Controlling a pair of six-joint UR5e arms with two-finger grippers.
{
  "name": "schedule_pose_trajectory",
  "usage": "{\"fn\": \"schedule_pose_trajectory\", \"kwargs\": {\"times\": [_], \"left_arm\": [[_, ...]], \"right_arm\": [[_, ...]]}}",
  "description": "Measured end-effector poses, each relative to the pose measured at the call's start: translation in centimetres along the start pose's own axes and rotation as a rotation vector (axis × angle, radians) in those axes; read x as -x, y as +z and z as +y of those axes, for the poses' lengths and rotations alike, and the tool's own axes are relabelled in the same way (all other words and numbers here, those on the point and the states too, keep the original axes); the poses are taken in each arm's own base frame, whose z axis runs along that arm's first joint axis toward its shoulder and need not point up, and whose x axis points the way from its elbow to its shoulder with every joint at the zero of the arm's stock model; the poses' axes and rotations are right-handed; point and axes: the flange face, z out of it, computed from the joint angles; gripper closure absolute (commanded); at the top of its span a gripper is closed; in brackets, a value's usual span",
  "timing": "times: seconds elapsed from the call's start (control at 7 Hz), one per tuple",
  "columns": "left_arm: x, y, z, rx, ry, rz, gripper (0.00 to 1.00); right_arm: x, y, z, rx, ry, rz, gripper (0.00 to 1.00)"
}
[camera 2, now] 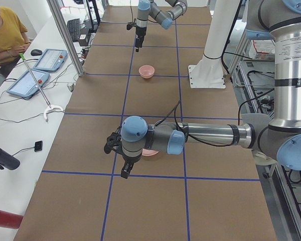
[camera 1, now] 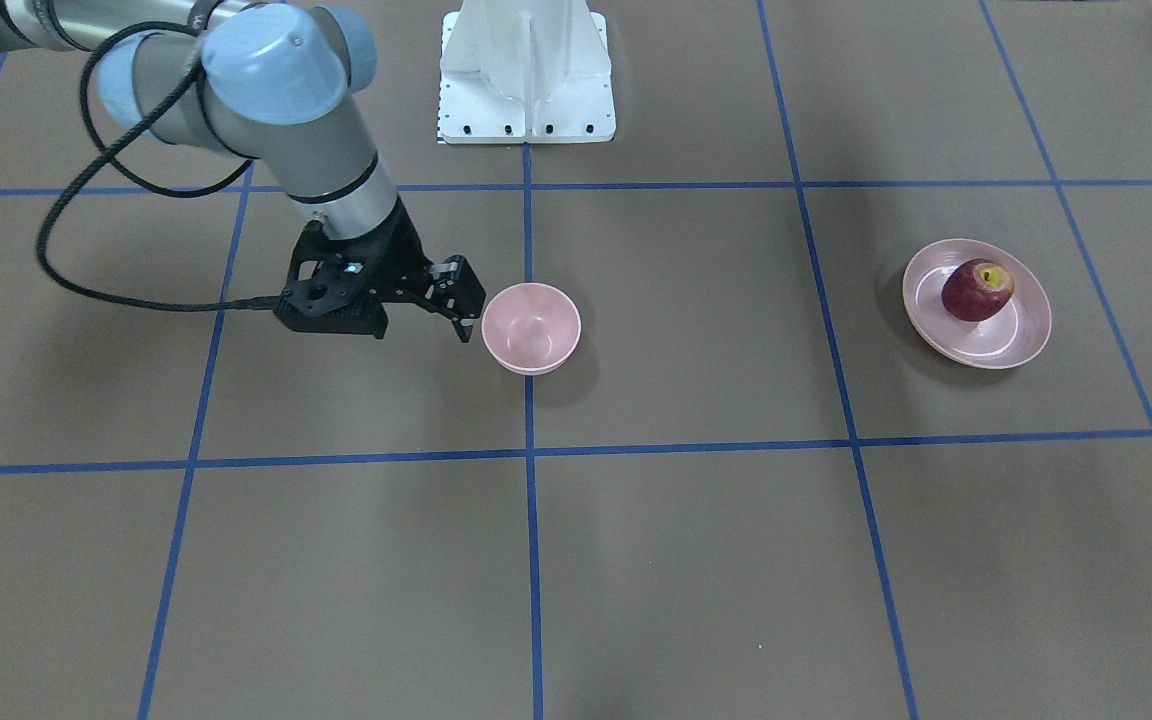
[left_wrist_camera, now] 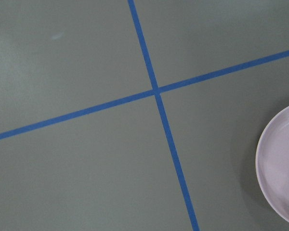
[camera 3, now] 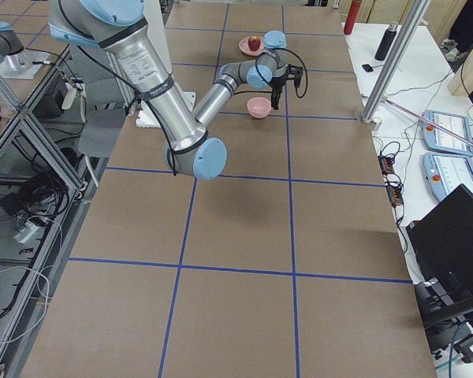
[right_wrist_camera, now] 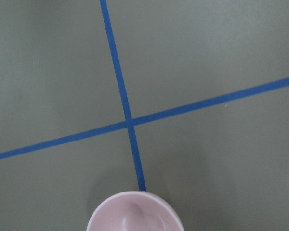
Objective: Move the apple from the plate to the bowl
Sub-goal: 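Open the right gripper and withdraw it away from the bowl, then reach the left gripper down over the red apple on the plate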
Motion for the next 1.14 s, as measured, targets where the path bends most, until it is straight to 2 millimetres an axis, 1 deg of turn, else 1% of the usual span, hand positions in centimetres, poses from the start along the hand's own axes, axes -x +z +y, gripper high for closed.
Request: {"fn": "schedule_pose_trajectory", "kwargs": {"times": [0.14,0.29,0.43,0.57,0.71,0.86,1.0,1.14], "left_arm": [[-0.3,-0.1,-0.2,-0.014,0.012,0.026,0.02],[-0.8,-0.3,-0.6,-0.043,0.045,0.037,0.02],[-2.0,0.1,-1.4,-0.056,0.088,0.046,0.01],[-3.4,1.1,-2.2,-0.047,0.103,0.058,0.0],[-4.7,1.8,-2.9,-0.039,0.078,0.068,0.0],[-6.1,2.5,-3.9,-0.026,0.055,0.075,0.0],[-7.6,3.2,-5.0,-0.015,0.032,0.083,0.0],[-9.2,3.9,-6.1,-0.009,0.014,0.085,0.0]], "right_arm": [[-5.1,-1.1,-3.8,0.001,-0.074,0.063,0.0],[-10.5,-2.4,-7.0,0.011,-0.158,0.128,0.0],[-16.6,-3.8,-9.4,0.036,-0.238,0.17,0.0],[-22.8,-5.3,-10.9,0.068,-0.301,0.179,0.0],[-29.7,-7.1,-11.7,0.097,-0.358,0.175,0.0],[-37.0,-9.0,-11.6,0.12,-0.407,0.17,0.0],[-44.0,-10.6,-10.8,0.136,-0.436,0.172,0.0],[-50.3,-11.9,-9.3,0.15,-0.446,0.181,0.0]]}}
